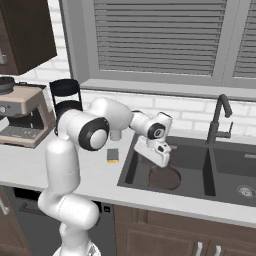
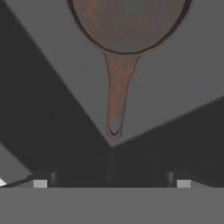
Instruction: Pick the pan and sponge and place them into the sink. Then turn on the water.
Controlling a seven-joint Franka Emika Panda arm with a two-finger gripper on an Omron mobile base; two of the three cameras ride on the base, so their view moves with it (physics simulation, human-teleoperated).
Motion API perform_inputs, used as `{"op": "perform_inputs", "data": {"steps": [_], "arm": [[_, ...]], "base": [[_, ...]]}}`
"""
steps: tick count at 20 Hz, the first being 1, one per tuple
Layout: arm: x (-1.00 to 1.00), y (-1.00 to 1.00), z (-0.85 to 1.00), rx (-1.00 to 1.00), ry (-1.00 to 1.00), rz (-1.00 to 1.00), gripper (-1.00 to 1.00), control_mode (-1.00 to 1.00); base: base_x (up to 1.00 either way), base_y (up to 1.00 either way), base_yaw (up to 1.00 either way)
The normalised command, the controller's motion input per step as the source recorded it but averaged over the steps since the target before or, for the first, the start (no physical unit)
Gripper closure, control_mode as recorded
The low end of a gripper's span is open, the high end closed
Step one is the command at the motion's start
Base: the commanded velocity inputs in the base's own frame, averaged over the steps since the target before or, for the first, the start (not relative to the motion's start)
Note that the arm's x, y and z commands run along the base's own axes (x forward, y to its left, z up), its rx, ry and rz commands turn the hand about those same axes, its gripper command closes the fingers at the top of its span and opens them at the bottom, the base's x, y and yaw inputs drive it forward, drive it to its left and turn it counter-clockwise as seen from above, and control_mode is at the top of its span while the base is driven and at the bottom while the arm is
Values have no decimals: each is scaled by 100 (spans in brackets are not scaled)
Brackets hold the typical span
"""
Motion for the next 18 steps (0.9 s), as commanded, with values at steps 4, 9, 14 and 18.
{"op": "perform_inputs", "data": {"steps": [4,9,14,18], "arm": [[-4,48,70,-5,-2,20,-100,-100],[-19,47,47,-1,-6,29,-100,-100],[-5,58,7,0,-8,36,-100,-100],[0,52,0,0,-17,25,-100,-100]], "base": [[0,0,0],[0,0,0],[0,0,0],[0,0,0]]}}
